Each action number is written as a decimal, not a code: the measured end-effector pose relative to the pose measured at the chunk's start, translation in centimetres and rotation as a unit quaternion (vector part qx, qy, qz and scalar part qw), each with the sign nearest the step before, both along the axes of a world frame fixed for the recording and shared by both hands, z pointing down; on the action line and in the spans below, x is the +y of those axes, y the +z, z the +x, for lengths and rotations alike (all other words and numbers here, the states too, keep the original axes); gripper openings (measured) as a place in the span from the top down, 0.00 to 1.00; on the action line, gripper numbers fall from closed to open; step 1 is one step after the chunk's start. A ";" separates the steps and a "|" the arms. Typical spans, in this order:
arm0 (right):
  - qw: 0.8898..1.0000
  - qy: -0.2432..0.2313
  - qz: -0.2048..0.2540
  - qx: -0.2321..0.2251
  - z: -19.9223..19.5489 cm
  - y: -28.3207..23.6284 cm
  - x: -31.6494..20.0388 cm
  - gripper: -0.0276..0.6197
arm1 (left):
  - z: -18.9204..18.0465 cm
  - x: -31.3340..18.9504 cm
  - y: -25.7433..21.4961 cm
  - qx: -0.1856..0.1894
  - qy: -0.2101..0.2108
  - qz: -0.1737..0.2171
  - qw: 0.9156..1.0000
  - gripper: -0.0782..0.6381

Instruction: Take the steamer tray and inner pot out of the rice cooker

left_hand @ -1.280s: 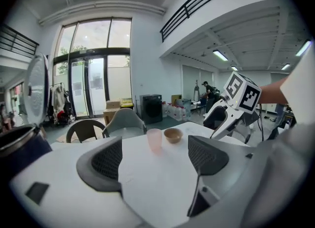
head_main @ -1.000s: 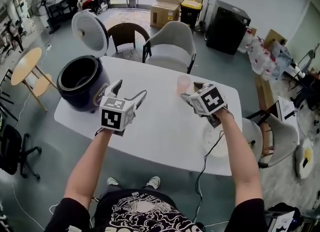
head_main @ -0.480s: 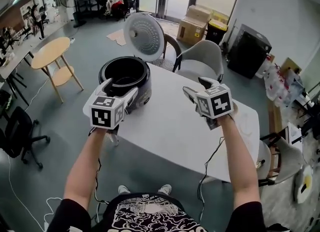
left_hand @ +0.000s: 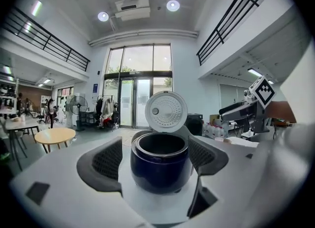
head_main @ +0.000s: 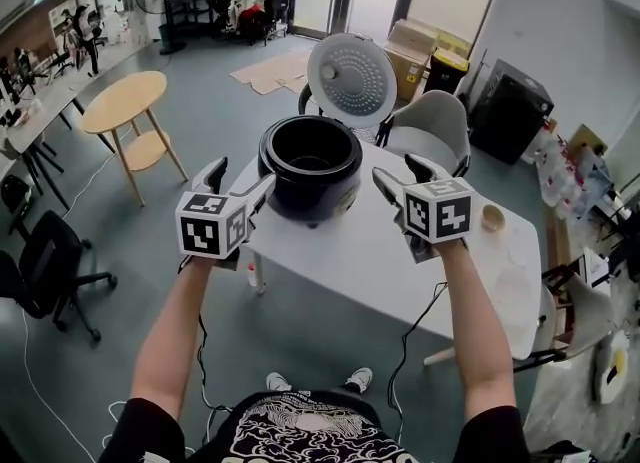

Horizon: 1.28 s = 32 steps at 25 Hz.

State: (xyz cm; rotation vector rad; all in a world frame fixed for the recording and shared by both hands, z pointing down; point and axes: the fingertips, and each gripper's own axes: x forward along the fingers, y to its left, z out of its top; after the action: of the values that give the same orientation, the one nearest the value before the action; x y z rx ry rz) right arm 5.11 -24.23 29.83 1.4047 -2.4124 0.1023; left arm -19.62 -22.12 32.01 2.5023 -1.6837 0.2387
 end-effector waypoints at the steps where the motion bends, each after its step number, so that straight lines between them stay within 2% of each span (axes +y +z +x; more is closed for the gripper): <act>1: 1.000 0.004 0.000 -0.004 -0.9 0.0 0.1 0.48 | -1.1 0.0 0.0 0.001 0.002 0.001 1.000 0.32; 6: 1.000 0.015 -0.005 -0.024 -4.5 0.6 0.6 0.49 | -4.3 -0.4 0.1 0.019 0.017 -0.002 1.000 0.32; 12: 0.998 0.026 -0.024 -0.059 -7.0 1.3 -0.3 0.50 | -5.7 -1.4 0.5 0.040 0.055 -0.015 0.998 0.32; 19: 0.995 0.033 -0.055 -0.076 -7.2 3.7 -3.4 0.50 | -4.6 -5.4 2.5 0.052 0.096 -0.059 0.992 0.32; 25: 0.989 0.038 -0.092 -0.105 -6.4 5.5 -9.5 0.51 | -2.2 -11.6 3.8 0.087 0.116 -0.114 0.983 0.32; 29: 0.985 0.047 -0.121 -0.114 -6.1 8.2 -12.8 0.52 | -1.6 -15.1 5.7 0.078 0.131 -0.143 0.978 0.32; 32: 0.980 0.044 -0.147 -0.124 -5.6 9.8 -15.6 0.52 | -0.7 -17.9 6.8 0.081 0.149 -0.171 0.971 0.32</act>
State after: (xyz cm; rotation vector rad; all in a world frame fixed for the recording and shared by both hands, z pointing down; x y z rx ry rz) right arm -0.49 -39.86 39.61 1.4292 -2.3981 0.6631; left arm -20.36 -40.03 38.85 2.4213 -1.0953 0.3124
